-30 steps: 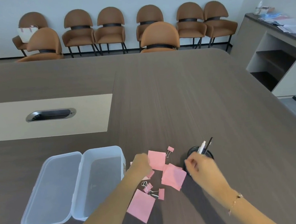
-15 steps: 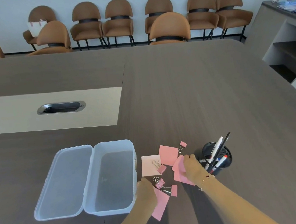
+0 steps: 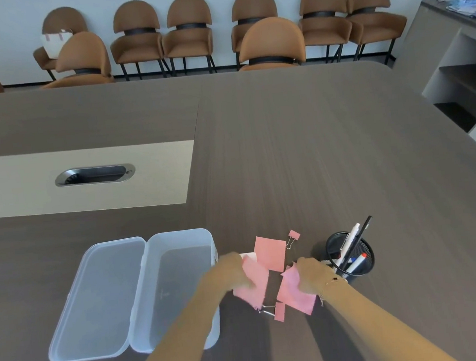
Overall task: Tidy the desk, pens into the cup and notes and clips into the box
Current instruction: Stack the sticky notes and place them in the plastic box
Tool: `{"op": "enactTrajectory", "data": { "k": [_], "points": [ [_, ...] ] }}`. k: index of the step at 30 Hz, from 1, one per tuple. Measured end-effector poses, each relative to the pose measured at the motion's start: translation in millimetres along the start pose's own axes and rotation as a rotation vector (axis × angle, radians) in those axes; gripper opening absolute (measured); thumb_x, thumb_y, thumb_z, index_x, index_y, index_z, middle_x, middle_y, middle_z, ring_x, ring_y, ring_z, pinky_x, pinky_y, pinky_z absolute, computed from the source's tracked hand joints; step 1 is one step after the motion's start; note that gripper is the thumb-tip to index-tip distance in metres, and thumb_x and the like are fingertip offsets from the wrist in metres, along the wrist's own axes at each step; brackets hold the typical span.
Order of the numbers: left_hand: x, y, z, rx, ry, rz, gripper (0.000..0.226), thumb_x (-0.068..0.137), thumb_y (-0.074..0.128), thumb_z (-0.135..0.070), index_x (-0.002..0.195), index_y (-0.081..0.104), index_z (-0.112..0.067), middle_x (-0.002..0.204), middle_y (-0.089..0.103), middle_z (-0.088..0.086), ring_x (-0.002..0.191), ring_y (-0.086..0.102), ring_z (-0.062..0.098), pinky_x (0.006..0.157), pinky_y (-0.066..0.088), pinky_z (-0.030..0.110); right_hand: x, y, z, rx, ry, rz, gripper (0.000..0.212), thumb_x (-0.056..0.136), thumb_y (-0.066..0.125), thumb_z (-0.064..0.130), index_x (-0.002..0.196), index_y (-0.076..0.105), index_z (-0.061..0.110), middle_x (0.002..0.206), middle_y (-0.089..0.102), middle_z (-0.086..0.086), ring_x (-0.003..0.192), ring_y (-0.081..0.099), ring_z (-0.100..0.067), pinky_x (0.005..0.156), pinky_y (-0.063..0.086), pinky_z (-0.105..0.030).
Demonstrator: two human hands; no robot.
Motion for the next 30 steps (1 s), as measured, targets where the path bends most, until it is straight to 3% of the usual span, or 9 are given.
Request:
{"op": "enactTrajectory", "data": {
  "k": [3, 7, 10, 13, 20, 25, 30],
  "points": [
    [11, -43, 2, -0.01, 0.002, -0.164, 0.043, 0.077, 0.069, -0.018, 0.117, 0.059, -0.007, 0.117, 0.065, 0.011, 0.111, 0.063, 0.028, 0.09, 0.052, 0.034, 3, -15, 2, 0.149, -0.032, -0.045, 0.035, 0.088, 0.051, 0.005, 0.122, 0.05, 0.0, 0.127, 0.058, -0.017, 0.119, 0.056, -0.032, 0.096, 0.048, -0.034],
    [27, -54, -7, 0.351, 0.025, -0.179, 0.045, 0.08, 0.069, -0.018, 0.122, 0.057, -0.009, 0.125, 0.064, 0.01, 0.118, 0.059, 0.028, 0.094, 0.05, 0.035, 16, -44, 12, 0.167, -0.079, -0.16, 0.033, 0.083, 0.058, 0.008, 0.115, 0.056, 0.006, 0.118, 0.064, -0.014, 0.109, 0.061, -0.031, 0.089, 0.051, -0.036],
    [39, -47, -18, 0.585, 0.038, -0.184, 0.037, 0.089, 0.06, -0.016, 0.125, 0.057, -0.011, 0.13, 0.061, 0.008, 0.124, 0.055, 0.026, 0.099, 0.046, 0.033, 30, -45, 25, 0.132, -0.126, -0.148, 0.049, 0.081, 0.065, 0.017, 0.126, 0.048, 0.012, 0.123, 0.062, -0.009, 0.111, 0.06, -0.028, 0.091, 0.052, -0.036],
    [46, -37, -30, 0.673, 0.098, -0.234, 0.035, 0.093, 0.05, -0.011, 0.127, 0.056, -0.012, 0.134, 0.057, 0.008, 0.128, 0.049, 0.026, 0.102, 0.042, 0.033, 41, -44, 35, 0.012, -0.148, -0.149, 0.06, 0.078, 0.069, 0.024, 0.13, 0.042, 0.012, 0.124, 0.06, -0.009, 0.111, 0.059, -0.028, 0.089, 0.052, -0.036],
    [60, -20, -18, 0.528, 0.091, -0.24, 0.044, 0.088, 0.059, -0.005, 0.131, 0.046, -0.002, 0.135, 0.047, 0.015, 0.126, 0.049, 0.029, 0.103, 0.044, 0.036, 50, -42, 56, -0.13, -0.221, -0.135, 0.063, 0.076, 0.073, 0.023, 0.129, 0.043, 0.008, 0.13, 0.048, -0.012, 0.115, 0.055, -0.028, 0.092, 0.05, -0.036],
    [62, -12, -12, 0.356, 0.066, -0.233, 0.048, 0.088, 0.058, -0.002, 0.132, 0.041, -0.003, 0.136, 0.047, 0.016, 0.124, 0.054, 0.031, 0.101, 0.046, 0.035, 53, -40, 49, -0.128, -0.135, -0.078, 0.068, 0.071, 0.078, 0.025, 0.127, 0.044, 0.006, 0.127, 0.048, -0.012, 0.116, 0.054, -0.028, 0.094, 0.05, -0.038],
    [60, -7, -10, 0.31, 0.088, -0.206, 0.031, 0.092, 0.05, -0.004, 0.123, 0.054, -0.001, 0.128, 0.056, 0.016, 0.12, 0.057, 0.03, 0.098, 0.048, 0.035, 51, -35, 42, -0.036, -0.093, -0.078, 0.056, 0.078, 0.07, 0.021, 0.126, 0.046, 0.006, 0.126, 0.052, -0.011, 0.115, 0.055, -0.027, 0.091, 0.05, -0.034]
  ]
}}
Point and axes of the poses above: each hand's wrist, its own x-axis towards the middle knuckle, its own y-axis out of the palm, z = x × y, the point moved 9 cm from there along x, towards the middle knuckle
